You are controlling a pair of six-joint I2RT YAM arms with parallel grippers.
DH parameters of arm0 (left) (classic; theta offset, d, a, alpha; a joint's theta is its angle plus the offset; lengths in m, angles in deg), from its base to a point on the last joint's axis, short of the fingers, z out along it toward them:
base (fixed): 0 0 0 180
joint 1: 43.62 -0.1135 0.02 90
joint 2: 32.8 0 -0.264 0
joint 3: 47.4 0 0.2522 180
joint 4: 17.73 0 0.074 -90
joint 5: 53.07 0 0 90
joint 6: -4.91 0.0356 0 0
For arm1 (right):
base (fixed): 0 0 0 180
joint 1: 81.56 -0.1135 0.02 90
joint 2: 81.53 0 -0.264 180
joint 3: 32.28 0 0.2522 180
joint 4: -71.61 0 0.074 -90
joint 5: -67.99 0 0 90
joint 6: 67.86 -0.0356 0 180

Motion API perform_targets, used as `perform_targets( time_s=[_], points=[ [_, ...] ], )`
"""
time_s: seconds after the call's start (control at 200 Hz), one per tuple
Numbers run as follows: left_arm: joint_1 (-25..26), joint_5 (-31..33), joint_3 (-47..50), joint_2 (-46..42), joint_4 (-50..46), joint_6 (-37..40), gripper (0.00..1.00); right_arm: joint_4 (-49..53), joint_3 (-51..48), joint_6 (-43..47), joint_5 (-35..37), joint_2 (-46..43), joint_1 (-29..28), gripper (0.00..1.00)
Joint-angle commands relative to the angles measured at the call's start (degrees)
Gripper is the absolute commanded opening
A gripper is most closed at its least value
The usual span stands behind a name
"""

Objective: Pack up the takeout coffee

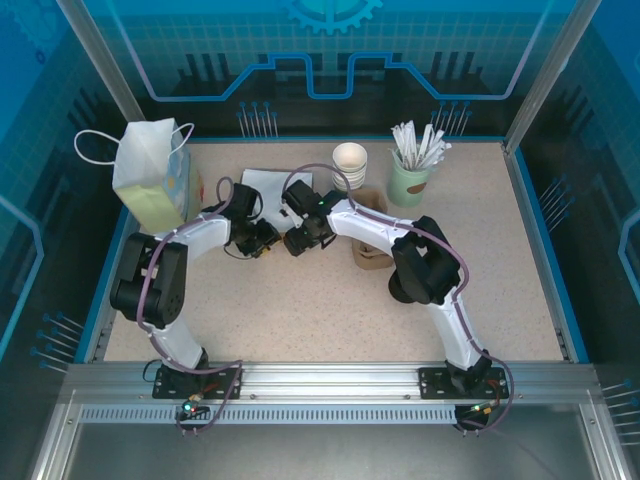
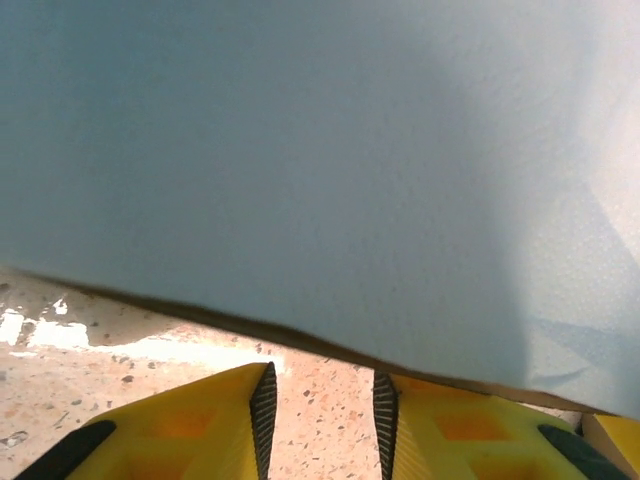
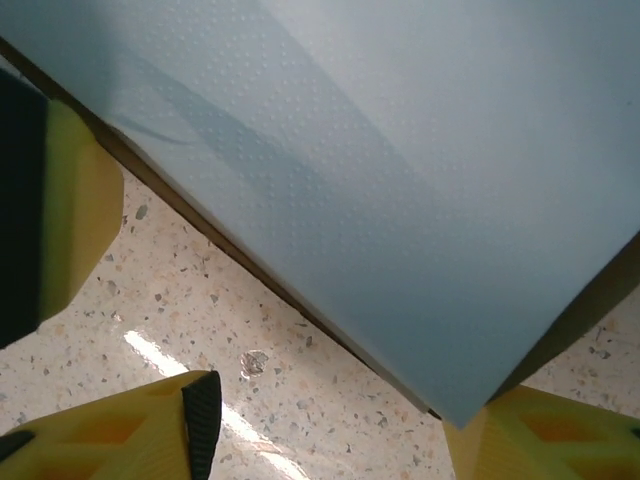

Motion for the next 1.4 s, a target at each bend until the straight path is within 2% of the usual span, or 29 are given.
perform_targets(
  time_s=[0.0, 0.31, 0.545, 0.71, 0.86, 0.996, 1.191, 1.396],
  points=[
    [-0.48, 1.65, -0.86, -2.46, -0.60, 2.55, 0.36, 0.19, 0.77, 0.85, -1.58, -2.23, 0.17, 0.63],
    [-0.48, -1.03, 3.21, -16.62, -2.68, 3.97, 0.51, -0.22, -8.85, -0.88, -3.08, -16.50, -0.18, 0.70],
    [0.30, -4.12, 10.20, -30.37, -2.62, 5.29, 0.76, 0.06, -17.70, -3.14, -4.15, -29.77, -0.26, 0.76],
    [3.26, -3.89, 15.89, -38.82, 0.27, 5.62, 0.88, 1.61, -22.73, -4.07, -3.40, -37.79, 0.72, 0.85],
    [3.85, -3.13, 19.88, -45.40, 2.18, 5.54, 0.98, 3.41, -26.09, -4.60, -4.03, -44.02, 3.53, 0.93],
    [3.83, -1.22, 22.12, -50.64, 2.68, 6.03, 0.99, 3.98, -29.10, -5.31, -5.32, -49.42, 7.24, 1.00],
    [3.83, -0.44, 22.99, -54.34, 3.06, 6.60, 0.99, 3.81, -31.61, -7.44, -8.94, -54.83, 14.23, 1.00],
    [3.83, -1.36, 22.82, -55.97, 3.62, 8.45, 0.99, 6.63, -29.02, -9.96, -12.05, -54.96, 19.95, 1.00]
  ],
)
